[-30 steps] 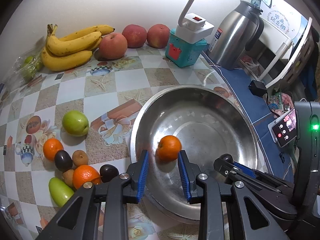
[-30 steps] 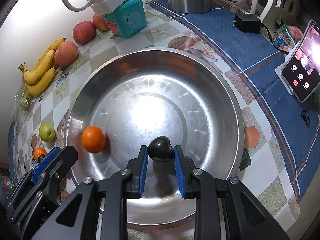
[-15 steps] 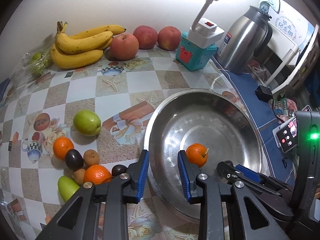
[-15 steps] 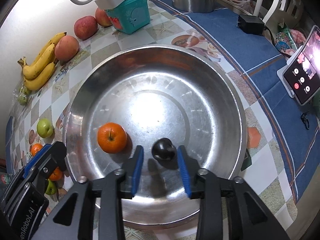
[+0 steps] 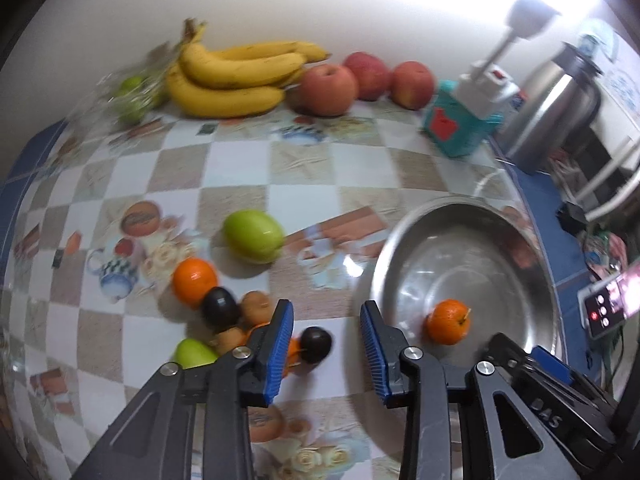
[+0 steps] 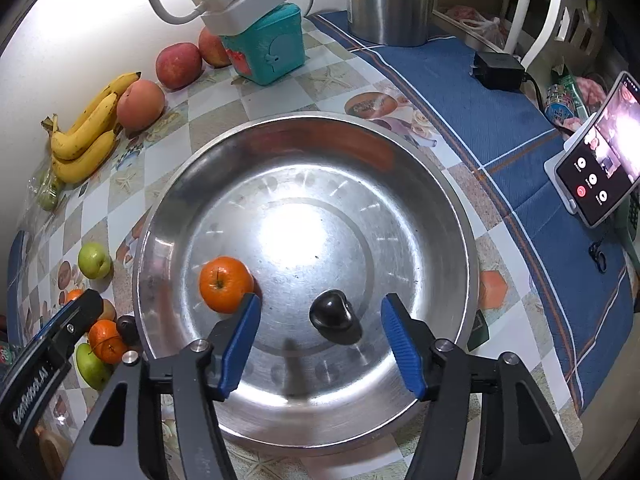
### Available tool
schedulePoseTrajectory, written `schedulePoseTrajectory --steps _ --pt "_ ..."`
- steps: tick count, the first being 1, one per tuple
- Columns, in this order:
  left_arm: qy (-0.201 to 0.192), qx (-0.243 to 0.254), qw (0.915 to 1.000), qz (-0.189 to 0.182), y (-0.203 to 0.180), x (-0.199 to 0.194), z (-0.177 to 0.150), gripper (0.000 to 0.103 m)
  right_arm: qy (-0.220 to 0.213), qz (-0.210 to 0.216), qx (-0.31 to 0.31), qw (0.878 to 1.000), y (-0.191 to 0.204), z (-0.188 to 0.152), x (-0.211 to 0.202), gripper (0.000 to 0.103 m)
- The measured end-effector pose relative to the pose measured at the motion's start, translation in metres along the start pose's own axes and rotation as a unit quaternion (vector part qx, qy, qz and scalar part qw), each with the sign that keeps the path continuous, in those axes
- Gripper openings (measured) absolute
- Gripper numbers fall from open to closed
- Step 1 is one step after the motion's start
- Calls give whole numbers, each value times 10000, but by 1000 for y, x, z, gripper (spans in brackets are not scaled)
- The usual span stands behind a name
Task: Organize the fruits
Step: 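Carry both fruits over the steel basin and open both tools to drop them, then move both tools back toward the fruit cluster beside the basin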
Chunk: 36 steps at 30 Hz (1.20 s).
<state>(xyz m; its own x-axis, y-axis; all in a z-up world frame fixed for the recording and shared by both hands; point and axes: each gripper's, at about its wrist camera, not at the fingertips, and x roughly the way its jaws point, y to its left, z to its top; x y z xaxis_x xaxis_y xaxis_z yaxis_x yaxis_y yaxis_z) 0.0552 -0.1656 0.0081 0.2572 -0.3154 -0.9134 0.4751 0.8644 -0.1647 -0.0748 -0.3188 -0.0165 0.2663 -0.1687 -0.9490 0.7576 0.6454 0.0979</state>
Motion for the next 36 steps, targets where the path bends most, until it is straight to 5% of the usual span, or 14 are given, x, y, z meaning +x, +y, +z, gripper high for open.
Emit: schedulePoseTrajectory --steps 8,10,12,18,36 --pt "257 -426 9981 365 25 8 -4 39 -67 50 -101 9999 4 2 -7 64" --pt "262 -481 9975 437 27 9 -4 48 -69 59 -118 9999 5 2 -8 64" --pt "267 -521 9969 526 29 9 -5 71 -72 85 -134 9998 6 1 -9 65" --pt "296 -578 9942 852 34 12 -6 89 -114 115 -268 9995 12 1 -10 78" --pt "338 -819 9882 1253 56 9 -7 103 -224 223 -407 9987 21 1 -14 93"
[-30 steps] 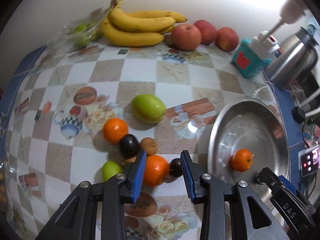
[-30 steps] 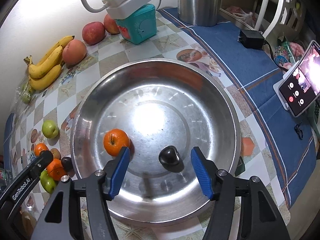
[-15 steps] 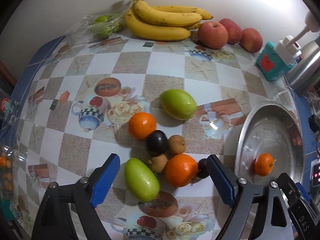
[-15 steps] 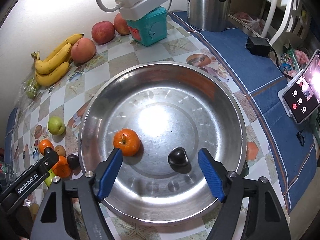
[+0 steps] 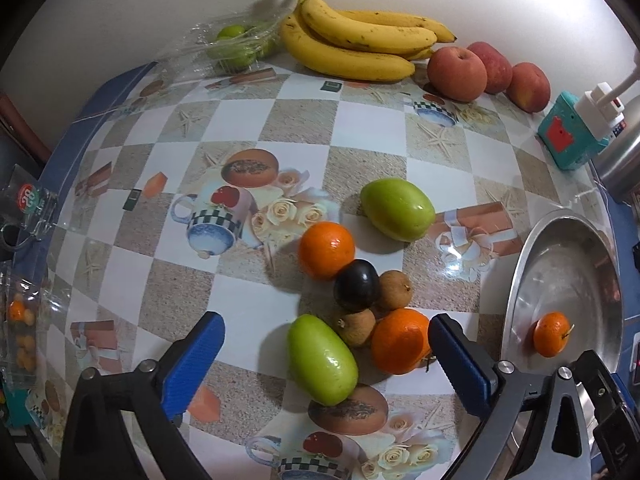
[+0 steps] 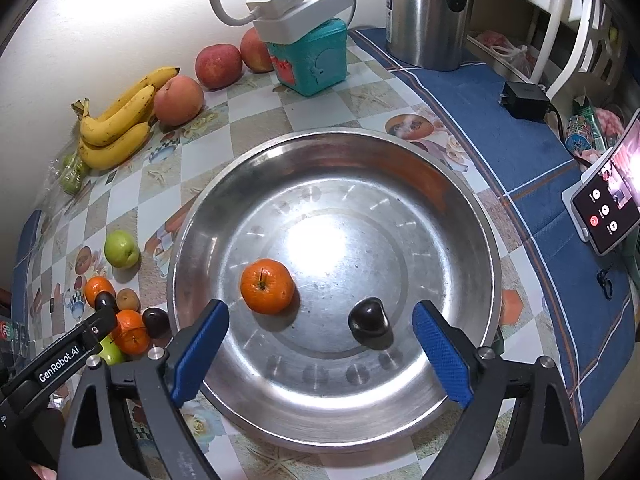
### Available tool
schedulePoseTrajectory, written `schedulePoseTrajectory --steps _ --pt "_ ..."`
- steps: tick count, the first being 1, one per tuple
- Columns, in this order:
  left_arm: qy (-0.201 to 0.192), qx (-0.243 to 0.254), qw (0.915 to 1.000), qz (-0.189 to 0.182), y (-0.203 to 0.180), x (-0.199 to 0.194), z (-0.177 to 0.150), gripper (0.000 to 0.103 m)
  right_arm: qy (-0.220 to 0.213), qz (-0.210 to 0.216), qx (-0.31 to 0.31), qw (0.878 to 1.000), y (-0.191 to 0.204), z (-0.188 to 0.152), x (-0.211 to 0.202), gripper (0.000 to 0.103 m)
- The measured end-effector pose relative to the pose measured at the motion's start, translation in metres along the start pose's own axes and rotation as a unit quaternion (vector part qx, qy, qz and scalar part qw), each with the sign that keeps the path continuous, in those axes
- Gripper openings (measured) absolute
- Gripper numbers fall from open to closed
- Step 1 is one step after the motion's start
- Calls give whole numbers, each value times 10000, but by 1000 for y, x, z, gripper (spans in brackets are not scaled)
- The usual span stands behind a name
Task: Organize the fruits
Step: 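Move both tools back toward the fruit cluster beside the basin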
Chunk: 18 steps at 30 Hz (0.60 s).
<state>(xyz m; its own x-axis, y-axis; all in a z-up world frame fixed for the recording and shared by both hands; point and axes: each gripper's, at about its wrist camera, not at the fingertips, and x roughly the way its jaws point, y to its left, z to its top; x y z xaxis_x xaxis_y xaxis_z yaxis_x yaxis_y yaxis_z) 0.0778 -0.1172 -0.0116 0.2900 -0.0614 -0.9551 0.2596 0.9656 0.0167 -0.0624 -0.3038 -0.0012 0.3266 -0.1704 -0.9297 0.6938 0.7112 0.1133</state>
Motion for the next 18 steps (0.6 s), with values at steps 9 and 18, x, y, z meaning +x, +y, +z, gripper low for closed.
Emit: schedulePoseTrajectory --steps 9,18 --pt "-73 -247 9997 26 23 -8 5 103 -163 155 -85 9997 11 -1 -6 93" --pt "-139 -780 9968 63 66 -15 8 103 -96 419 -413 9982 34 -4 -7 93"
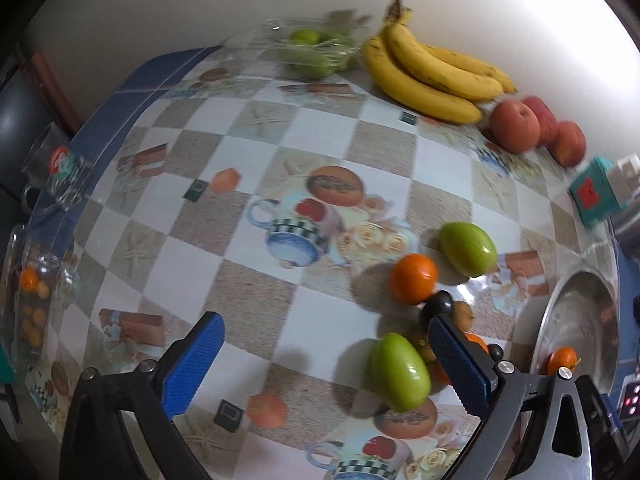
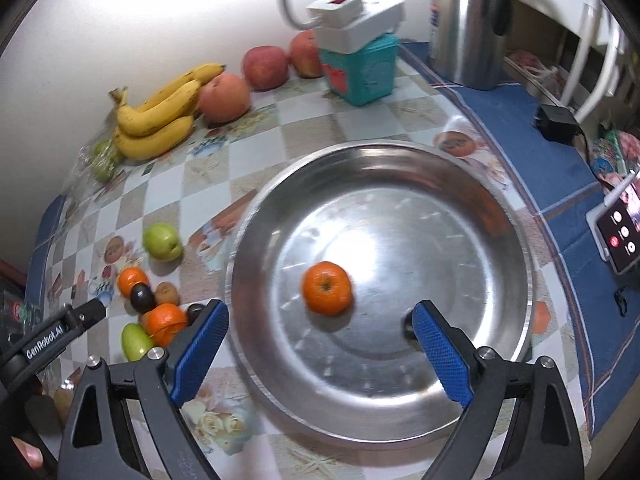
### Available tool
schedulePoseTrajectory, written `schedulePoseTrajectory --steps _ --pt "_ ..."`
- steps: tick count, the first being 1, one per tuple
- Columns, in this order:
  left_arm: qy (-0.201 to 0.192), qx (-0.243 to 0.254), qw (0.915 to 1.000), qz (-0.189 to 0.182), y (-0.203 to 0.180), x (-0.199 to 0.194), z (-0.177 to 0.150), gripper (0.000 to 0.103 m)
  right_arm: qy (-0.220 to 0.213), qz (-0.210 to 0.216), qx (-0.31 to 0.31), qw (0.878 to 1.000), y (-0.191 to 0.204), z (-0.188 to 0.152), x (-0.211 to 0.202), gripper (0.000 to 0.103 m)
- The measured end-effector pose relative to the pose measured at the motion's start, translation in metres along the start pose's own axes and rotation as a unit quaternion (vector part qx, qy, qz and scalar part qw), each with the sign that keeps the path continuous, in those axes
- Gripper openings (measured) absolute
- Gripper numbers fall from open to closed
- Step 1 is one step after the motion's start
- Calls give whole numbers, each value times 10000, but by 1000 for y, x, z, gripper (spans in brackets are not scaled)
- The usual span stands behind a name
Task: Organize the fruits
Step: 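Move both tools back toward the fruit cluster beside the basin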
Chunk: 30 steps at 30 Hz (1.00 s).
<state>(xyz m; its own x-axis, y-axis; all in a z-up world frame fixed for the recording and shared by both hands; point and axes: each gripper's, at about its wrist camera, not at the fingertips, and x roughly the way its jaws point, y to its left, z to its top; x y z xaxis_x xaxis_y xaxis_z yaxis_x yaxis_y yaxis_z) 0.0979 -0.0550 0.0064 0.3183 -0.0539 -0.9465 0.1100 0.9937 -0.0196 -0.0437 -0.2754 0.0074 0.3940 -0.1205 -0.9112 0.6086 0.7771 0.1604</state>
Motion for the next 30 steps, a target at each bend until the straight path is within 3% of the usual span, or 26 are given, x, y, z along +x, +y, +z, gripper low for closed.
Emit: schedulePoseTrajectory --steps 8,16,25,30 --pt "3 -443 9990 -26 32 -2 1 103 120 348 -536 9979 47 -9 3 93" --pt "-14 -528 9986 -72 42 -2 -2 103 292 427 -912 9945 84 -19 8 93" --pt "280 -359 9987 -244 28 10 -6 103 382 290 -912 9947 86 -18 14 93" --pt "450 -355 9967 -570 19 17 -8 101 369 241 -816 9957 79 -17 13 93"
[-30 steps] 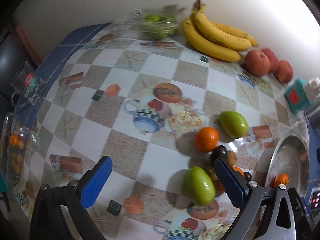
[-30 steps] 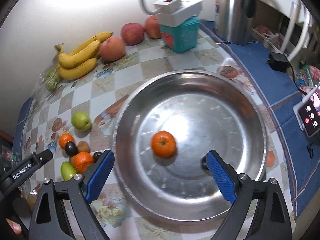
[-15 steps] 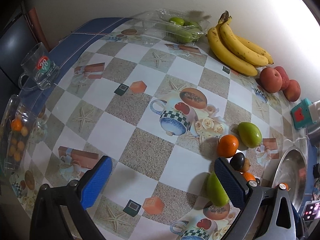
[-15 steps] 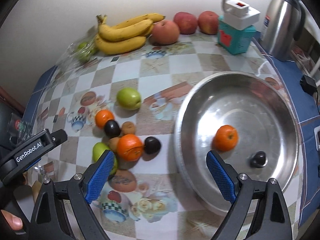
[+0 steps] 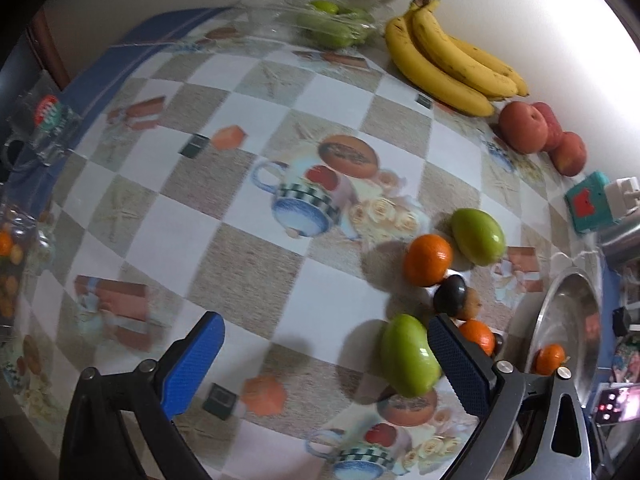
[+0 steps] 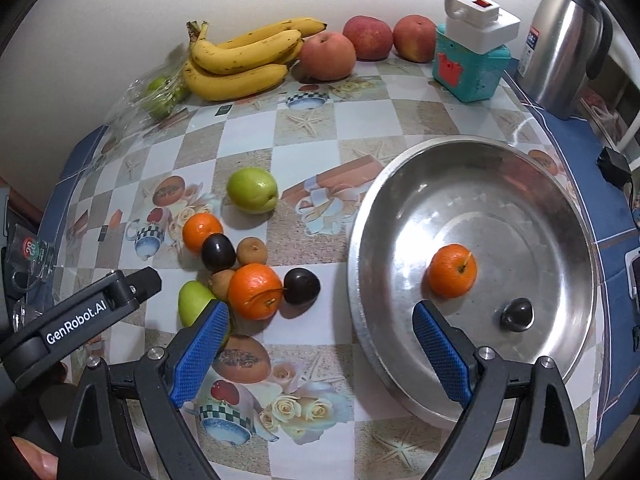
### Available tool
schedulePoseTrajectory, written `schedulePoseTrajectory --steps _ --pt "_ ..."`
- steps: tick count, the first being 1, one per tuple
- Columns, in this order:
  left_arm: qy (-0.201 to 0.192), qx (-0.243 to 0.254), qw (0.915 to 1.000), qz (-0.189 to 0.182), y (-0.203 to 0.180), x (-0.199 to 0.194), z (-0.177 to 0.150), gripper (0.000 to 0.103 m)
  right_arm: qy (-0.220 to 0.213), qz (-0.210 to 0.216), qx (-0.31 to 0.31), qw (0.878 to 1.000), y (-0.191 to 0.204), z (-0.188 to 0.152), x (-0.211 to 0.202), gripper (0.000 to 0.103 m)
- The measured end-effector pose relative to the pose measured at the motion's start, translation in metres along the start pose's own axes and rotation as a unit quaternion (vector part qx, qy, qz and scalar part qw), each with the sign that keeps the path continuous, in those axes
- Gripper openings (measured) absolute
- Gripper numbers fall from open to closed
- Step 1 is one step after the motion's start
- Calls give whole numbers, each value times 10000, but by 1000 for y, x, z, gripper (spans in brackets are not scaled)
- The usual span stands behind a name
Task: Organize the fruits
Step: 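Move both tools back toward the fruit cluster beside the basin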
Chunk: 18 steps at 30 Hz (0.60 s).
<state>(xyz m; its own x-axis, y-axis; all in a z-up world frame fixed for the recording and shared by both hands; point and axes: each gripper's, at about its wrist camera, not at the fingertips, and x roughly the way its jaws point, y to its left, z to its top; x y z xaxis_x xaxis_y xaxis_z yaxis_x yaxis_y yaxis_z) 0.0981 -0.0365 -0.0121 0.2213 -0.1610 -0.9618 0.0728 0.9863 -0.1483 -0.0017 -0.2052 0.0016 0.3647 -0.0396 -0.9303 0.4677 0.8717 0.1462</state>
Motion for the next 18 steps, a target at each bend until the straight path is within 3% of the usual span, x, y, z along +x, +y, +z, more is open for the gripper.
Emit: schedulePoseTrajectory --steps 3,12,16,18 --pt "51 116 9998 -155 -8 0 -1 90 12 -48 30 10000 -3 0 0 93" --pt "416 237 9980 -410 -22 16 -5 72 -51 -117 219 9997 -17 0 -5 93" --pt "515 284 9965 -586 -27 18 -7 68 -47 -104 260 9996 -21 0 -5 93" --pt "573 301 9957 -668 -30 20 -8 59 -56 -107 277 9995 -22 0 -6 93"
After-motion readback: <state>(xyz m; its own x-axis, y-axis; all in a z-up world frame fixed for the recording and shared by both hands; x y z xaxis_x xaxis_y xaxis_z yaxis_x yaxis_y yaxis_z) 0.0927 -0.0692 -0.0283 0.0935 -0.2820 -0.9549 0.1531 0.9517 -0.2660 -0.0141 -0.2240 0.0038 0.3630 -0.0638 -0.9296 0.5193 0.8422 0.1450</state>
